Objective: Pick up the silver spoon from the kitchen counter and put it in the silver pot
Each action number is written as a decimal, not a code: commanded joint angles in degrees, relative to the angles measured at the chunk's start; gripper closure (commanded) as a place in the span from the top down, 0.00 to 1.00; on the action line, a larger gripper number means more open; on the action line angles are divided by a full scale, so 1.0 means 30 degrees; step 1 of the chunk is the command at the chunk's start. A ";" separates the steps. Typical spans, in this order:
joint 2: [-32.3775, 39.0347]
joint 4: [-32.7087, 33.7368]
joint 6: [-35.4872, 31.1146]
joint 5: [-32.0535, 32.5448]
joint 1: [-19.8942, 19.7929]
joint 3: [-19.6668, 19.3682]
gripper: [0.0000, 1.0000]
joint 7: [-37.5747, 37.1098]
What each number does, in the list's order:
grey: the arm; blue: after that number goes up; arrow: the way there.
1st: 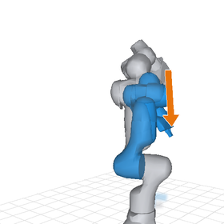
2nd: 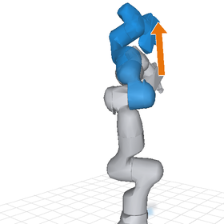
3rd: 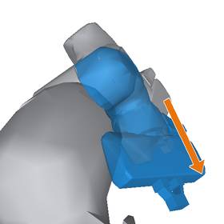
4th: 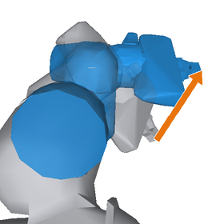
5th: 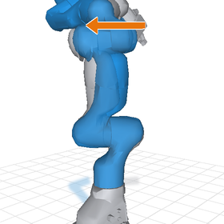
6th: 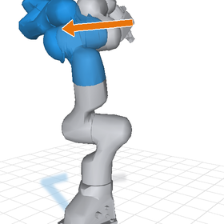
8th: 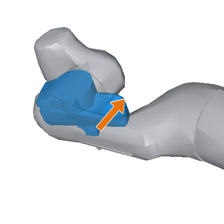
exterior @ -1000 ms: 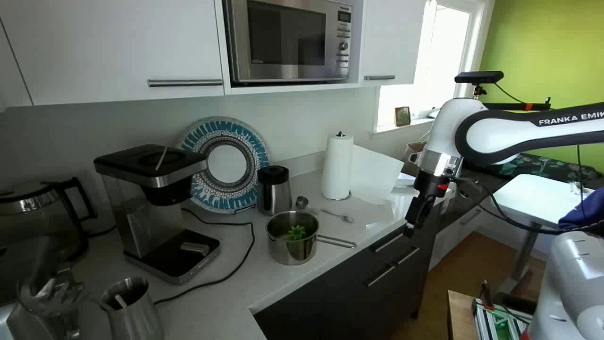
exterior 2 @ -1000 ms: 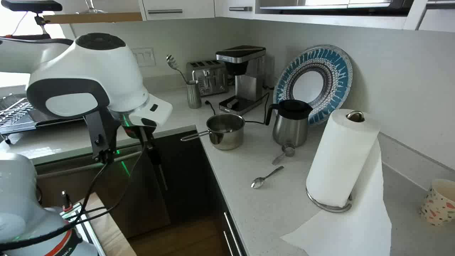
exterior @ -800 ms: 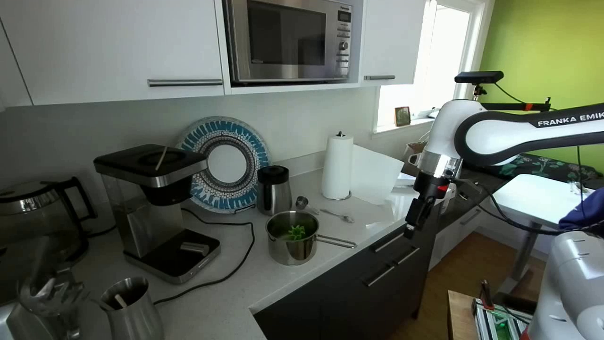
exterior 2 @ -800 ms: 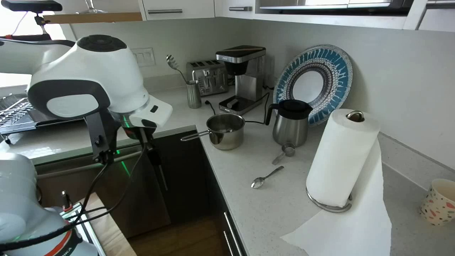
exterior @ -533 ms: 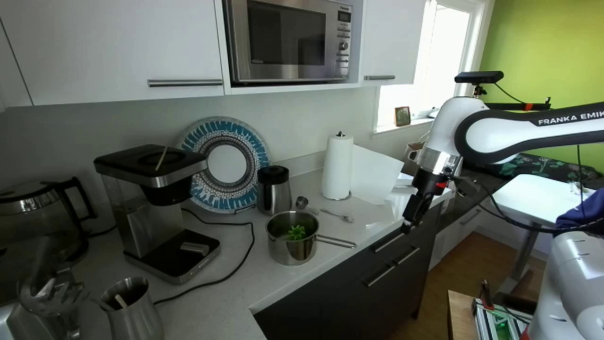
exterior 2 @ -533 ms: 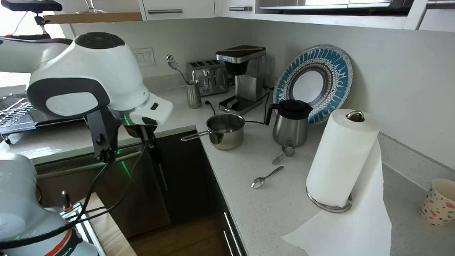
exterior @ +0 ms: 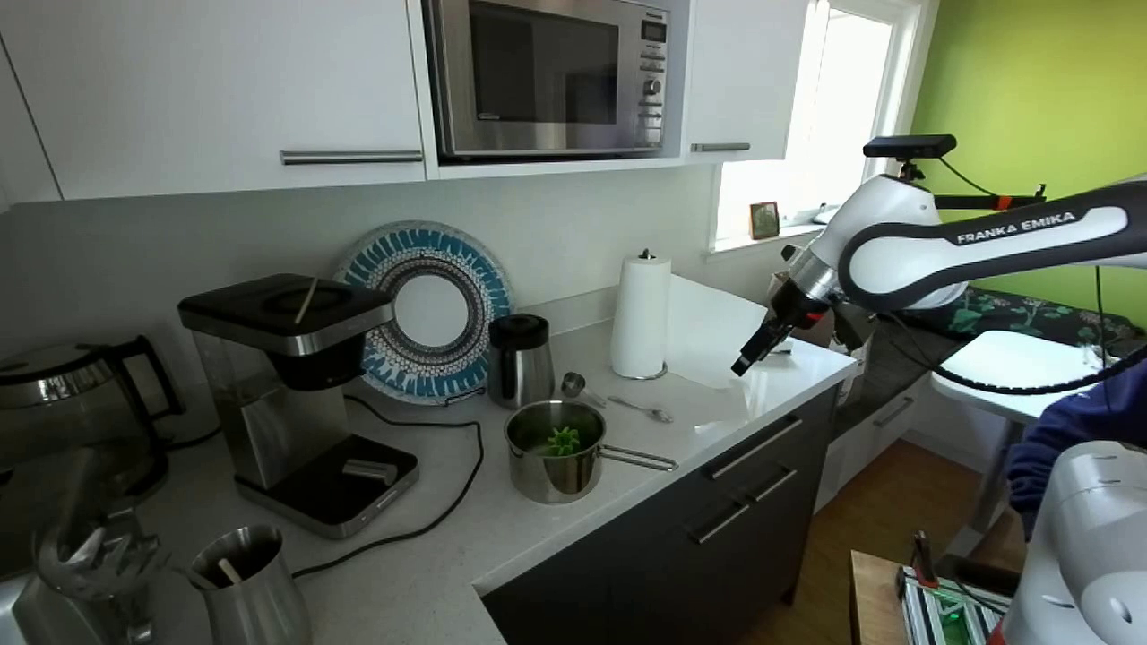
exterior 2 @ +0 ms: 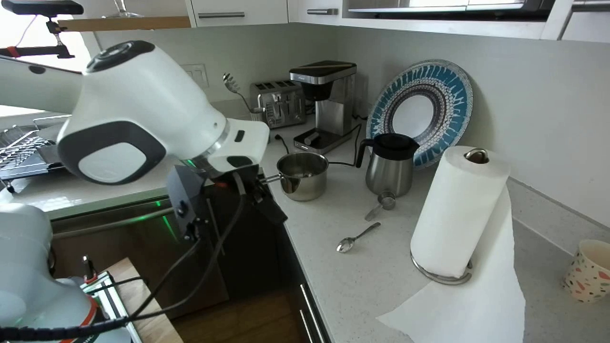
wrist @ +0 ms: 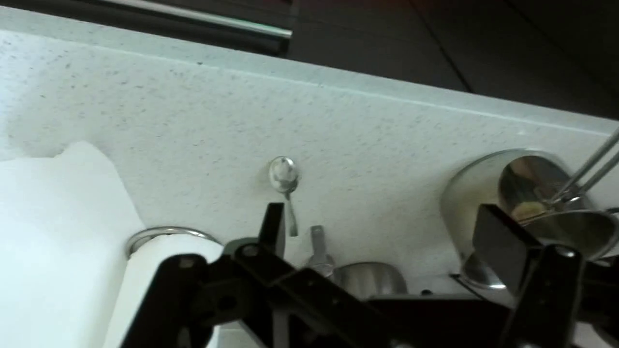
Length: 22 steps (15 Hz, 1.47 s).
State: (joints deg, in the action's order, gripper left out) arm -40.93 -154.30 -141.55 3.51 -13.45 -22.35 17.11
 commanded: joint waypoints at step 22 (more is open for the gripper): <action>1.4301 1.1976 0.7247 -0.8066 0.1959 -0.4425 1.00 0.6707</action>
State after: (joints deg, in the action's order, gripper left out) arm -8.28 -126.03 -121.57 -21.64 -3.97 -38.05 37.56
